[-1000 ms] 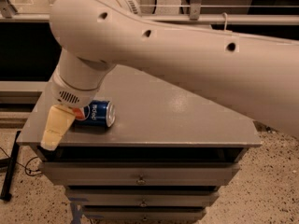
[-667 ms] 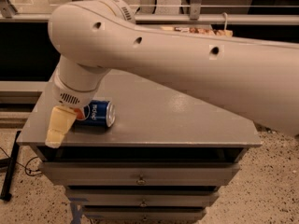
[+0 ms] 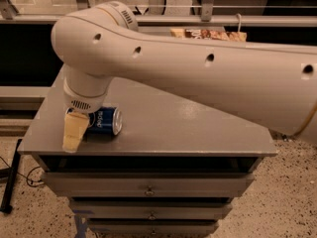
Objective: Place pepsi can upright
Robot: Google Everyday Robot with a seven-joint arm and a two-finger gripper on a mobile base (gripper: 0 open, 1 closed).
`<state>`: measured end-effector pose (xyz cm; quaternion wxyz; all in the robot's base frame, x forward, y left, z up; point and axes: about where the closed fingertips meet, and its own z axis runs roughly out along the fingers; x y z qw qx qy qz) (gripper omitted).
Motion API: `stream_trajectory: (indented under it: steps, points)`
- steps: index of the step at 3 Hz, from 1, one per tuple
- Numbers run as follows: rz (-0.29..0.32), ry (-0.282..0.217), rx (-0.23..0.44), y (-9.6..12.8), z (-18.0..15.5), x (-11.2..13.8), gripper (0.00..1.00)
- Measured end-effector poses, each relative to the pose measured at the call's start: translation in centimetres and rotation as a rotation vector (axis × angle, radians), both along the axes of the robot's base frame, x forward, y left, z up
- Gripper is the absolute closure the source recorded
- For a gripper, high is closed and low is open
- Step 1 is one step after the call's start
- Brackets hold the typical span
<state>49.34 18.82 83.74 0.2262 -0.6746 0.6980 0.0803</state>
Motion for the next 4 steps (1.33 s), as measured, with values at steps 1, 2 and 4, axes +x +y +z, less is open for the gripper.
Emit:
stream_trajectory:
  steps: [1, 2, 4]
  points:
    - [0.018, -0.03, -0.043, -1.0, -0.6, 1.2, 0.15]
    - [0.029, -0.058, -0.077, -1.6, -0.1, 3.0, 0.37]
    - [0.01, -0.094, -0.078, -3.8, 5.9, 9.7, 0.85]
